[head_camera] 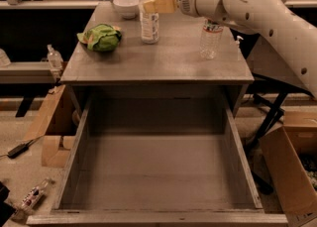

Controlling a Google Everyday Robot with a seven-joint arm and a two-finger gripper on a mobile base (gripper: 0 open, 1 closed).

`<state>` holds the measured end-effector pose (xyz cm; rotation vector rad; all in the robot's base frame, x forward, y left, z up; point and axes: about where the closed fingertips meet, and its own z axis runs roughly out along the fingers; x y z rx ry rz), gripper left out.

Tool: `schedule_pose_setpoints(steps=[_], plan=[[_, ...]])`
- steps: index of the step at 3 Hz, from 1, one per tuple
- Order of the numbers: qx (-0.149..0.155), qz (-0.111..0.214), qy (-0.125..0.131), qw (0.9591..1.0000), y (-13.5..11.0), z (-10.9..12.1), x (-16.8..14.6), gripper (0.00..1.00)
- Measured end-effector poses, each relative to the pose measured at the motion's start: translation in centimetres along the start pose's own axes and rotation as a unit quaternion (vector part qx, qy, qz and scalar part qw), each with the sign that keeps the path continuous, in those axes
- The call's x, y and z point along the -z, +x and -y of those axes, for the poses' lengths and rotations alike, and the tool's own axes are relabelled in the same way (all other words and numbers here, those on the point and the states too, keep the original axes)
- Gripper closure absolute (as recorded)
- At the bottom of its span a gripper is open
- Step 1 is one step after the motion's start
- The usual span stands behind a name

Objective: Place blue plastic bottle into top drawer

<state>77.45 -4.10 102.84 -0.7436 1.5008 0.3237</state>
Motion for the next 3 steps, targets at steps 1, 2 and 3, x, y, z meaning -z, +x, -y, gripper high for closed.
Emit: schedule_pose_setpoints(steps=[1,2,3], plan=[[-0.037,-0.004,0.001,0.9993,0.8,1.4,-4.4,0.0],[-0.061,-0.019,0.013,0.9979,2.4,2.9,-6.9,0.0],[-0.082,-0.022,0.024,0.9961,3.7,3.3,-9.5,0.0]])
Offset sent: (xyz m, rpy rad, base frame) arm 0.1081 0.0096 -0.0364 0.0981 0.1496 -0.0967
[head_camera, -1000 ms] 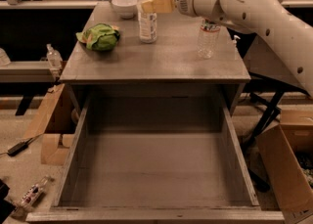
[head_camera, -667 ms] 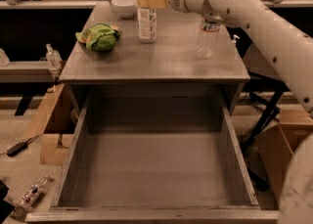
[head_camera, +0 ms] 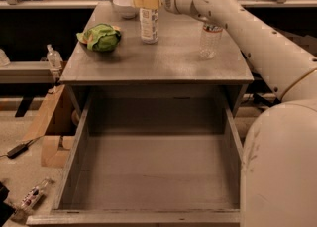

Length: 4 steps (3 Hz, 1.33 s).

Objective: Place blue plastic bottle into top drawer

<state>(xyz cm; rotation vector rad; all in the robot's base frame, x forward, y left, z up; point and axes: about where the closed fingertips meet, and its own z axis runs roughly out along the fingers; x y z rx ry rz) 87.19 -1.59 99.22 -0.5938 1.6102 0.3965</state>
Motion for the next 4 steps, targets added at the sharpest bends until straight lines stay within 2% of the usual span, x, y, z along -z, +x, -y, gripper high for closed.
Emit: schedule_pose_setpoints(steps=[1,2,3,4], plan=[[-0.023,0.004,0.004,0.9997,1.2,-0.8,-2.0,0.0],[-0.045,0.006,-0.002,0.999,2.8,-3.6,-3.8,0.02],[-0.052,0.007,-0.001,0.9986,3.4,-5.2,-4.8,0.25],[-0.052,0.007,-0.003,0.9986,3.6,-5.4,-4.9,0.56]])
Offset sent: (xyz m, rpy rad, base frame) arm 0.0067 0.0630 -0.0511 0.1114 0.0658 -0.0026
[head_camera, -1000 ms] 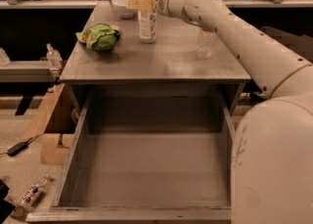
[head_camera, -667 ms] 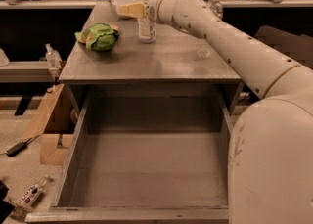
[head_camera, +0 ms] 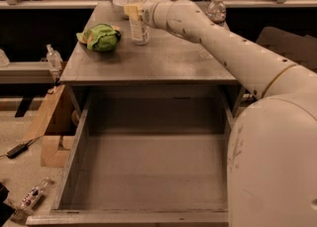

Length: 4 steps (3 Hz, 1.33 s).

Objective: Place blue plastic bottle into top drawer

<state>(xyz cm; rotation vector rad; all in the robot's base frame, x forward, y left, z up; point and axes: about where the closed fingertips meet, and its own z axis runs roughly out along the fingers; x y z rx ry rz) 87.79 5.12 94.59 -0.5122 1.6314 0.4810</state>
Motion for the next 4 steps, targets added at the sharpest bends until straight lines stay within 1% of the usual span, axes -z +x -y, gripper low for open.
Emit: schedule_pose_setpoints(steps=[1,2,3,4], plan=[[0.0,0.0,-0.001,1.0,0.1,-0.2,-0.1,0.79],[0.0,-0.001,-0.003,1.0,0.2,-0.4,-0.3,1.0],[0.014,0.01,-0.01,0.9998,-1.9,-1.1,2.6,1.0],[0.072,0.025,-0.04,0.9963,-6.4,-4.2,12.0,1.0]])
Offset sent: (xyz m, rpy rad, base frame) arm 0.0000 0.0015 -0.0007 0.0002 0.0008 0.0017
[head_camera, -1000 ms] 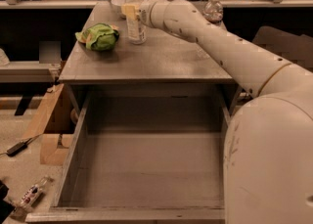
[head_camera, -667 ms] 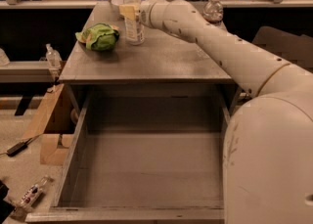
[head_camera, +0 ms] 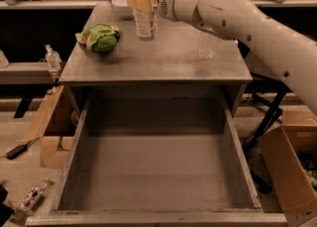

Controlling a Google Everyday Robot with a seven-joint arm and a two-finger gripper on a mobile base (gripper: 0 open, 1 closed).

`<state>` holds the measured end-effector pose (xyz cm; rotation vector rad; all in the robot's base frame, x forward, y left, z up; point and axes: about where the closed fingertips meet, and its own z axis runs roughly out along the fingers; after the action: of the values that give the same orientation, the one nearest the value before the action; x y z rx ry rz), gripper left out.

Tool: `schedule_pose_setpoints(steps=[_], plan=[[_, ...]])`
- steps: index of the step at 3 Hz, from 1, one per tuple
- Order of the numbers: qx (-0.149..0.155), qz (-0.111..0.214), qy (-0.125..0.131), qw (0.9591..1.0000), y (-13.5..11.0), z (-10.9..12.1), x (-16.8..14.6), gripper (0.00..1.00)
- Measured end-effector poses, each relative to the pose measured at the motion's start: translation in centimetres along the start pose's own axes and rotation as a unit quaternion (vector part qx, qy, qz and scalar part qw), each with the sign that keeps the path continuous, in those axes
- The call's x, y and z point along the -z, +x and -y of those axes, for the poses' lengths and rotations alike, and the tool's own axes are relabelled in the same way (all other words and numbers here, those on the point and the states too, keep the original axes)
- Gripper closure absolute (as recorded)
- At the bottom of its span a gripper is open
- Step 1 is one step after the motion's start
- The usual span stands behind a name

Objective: Place blue plastic bottle into top drawer

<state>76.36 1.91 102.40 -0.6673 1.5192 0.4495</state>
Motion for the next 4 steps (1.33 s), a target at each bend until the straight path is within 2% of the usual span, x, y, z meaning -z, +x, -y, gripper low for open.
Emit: schedule_pose_setpoints(steps=[1,2,3,4], plan=[[0.03,-0.01,-0.039,0.9987,-2.2,-2.7,6.3,1.0],[0.025,-0.023,-0.116,0.9927,-1.2,-4.8,11.9,1.0],[-0.008,-0.03,-0.175,0.9841,1.9,-6.3,14.7,1.0],[-0.01,-0.028,-0.177,0.9837,2.6,-6.6,14.2,1.0]])
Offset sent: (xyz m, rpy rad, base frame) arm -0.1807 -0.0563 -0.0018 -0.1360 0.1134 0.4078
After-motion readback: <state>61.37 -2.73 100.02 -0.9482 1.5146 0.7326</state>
